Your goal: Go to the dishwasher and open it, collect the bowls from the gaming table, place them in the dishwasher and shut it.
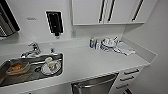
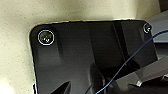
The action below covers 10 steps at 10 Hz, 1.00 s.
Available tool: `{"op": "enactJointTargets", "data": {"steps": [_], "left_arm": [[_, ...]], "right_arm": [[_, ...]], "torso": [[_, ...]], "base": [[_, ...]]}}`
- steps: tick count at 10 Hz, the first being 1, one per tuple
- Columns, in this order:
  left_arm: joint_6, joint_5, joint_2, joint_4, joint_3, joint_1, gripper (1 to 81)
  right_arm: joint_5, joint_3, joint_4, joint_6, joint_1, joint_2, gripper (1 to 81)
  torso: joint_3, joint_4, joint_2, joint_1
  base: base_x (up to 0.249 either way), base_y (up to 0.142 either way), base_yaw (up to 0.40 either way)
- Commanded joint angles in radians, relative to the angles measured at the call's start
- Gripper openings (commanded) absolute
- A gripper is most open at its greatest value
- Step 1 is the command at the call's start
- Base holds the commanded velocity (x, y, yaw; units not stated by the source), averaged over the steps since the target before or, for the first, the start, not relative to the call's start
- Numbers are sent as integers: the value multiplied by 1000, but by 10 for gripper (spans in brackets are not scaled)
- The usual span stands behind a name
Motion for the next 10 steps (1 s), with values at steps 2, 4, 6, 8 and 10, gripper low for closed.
{"op": "enactJointTargets", "data": {"steps": [2,4,6,8,10], "left_arm": [[-1,42,-7,1,1,-13,811],[1,35,-5,-1,0,-13,811],[1,32,3,-1,1,-15,811],[3,30,1,1,0,-15,811],[6,32,0,1,-5,-15,811]], "right_arm": [[-13,-14,-140,-13,-99,-65,811],[-6,-93,-274,-15,-223,-35,811],[54,-231,-370,-15,-348,42,811],[164,-445,-453,-13,-452,171,811],[196,-612,-534,-13,-513,286,811]], "torso": [[0,0,0,0],[0,0,0,0],[0,0,0,0],[0,0,0,0],[0,0,0,0]], "base": [[0,0,0],[0,0,0],[0,0,0],[0,0,0],[0,0,0]]}}
